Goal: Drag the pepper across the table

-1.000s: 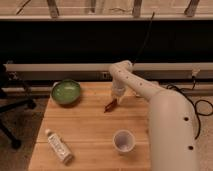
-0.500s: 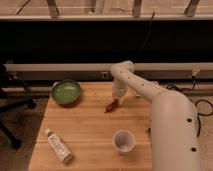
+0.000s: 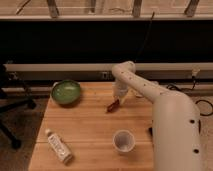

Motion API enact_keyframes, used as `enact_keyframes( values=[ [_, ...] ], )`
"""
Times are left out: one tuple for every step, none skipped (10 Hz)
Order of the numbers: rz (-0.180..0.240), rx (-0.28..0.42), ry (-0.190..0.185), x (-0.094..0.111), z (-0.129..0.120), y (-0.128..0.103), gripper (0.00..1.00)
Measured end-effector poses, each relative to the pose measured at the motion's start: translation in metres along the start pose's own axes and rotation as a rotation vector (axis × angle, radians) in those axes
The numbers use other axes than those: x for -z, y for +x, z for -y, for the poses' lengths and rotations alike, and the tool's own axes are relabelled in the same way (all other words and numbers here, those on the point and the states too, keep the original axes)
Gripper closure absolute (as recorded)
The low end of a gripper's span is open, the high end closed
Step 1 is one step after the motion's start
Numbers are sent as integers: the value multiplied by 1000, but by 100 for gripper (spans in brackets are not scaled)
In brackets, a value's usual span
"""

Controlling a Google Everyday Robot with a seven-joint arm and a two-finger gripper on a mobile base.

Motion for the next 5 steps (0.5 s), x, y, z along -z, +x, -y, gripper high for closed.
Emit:
enact_keyframes(
  values=[
    [-1, 5, -2, 0, -2, -1, 100],
    [-3, 8, -1, 0, -3, -1, 100],
    [-4, 13, 0, 0, -2, -1, 100],
    [-5, 17, 1, 1, -1, -3, 100],
    [-6, 20, 1, 1, -2, -3, 100]
  ],
)
